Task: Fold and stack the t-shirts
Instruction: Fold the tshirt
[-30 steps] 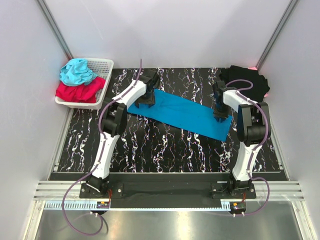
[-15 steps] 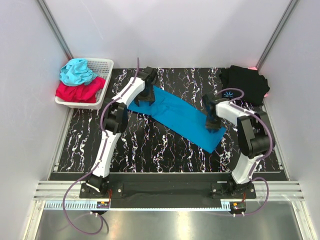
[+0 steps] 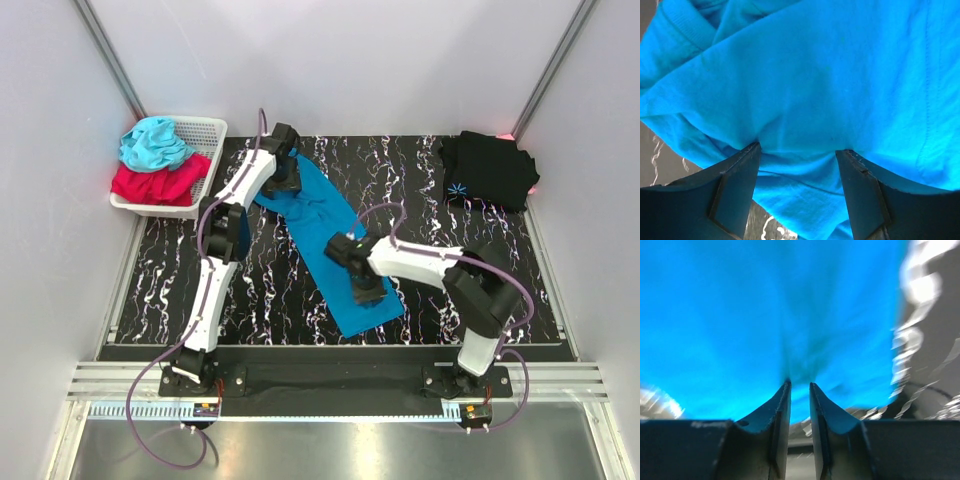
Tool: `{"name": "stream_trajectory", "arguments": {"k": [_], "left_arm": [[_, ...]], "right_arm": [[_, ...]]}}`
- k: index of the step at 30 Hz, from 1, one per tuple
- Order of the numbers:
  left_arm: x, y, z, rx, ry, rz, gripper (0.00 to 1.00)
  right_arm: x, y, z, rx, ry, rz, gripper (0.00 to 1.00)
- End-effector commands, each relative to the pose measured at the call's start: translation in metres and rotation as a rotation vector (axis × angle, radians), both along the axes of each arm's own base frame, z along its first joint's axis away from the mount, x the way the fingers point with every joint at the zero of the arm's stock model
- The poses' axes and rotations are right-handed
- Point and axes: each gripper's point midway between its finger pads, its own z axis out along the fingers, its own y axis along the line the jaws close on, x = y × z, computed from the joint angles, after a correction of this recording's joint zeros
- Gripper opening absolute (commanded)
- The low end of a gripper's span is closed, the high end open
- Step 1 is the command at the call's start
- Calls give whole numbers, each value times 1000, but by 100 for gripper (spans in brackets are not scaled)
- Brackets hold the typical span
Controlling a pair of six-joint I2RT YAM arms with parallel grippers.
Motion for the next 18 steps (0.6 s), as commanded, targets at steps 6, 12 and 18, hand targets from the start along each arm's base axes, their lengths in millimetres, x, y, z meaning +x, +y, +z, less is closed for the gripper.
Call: {"name": "stream_trajectory", "arguments": {"k": [6,12,18], "left_arm": [[54,-56,36,-270,-236,-150,70],[66,-57,78,-265,-364,-194,70],[51,-30,123,-174,-428,-131,71]], "right_arm": [[-34,74,21,56,-9,144,27],[-3,73,42,-7,-152,142,28],[42,68,74,-6,-236,77,29]]}}
